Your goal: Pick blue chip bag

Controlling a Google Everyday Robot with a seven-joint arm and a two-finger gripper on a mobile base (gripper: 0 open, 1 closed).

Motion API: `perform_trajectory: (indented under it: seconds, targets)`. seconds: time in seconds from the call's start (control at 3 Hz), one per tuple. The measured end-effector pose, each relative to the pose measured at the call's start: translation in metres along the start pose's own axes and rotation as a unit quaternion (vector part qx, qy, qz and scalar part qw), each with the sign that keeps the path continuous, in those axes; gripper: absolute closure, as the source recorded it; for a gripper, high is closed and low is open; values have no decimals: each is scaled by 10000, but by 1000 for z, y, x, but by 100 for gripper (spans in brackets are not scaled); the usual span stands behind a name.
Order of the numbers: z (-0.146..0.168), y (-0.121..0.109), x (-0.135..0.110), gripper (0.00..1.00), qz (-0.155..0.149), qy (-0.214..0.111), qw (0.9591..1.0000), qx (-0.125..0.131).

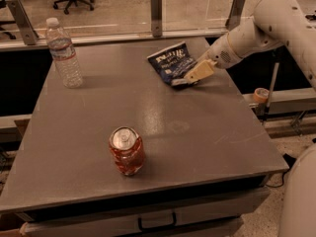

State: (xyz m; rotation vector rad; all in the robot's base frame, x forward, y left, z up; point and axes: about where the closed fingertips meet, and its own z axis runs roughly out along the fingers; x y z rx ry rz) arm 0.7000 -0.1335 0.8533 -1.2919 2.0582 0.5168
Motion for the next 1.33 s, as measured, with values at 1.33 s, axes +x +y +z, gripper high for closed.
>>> perform_trajectory:
  seconds: [1.33]
  targets:
    - [-109,65,-98,100,-1285,-1595,9778,-441]
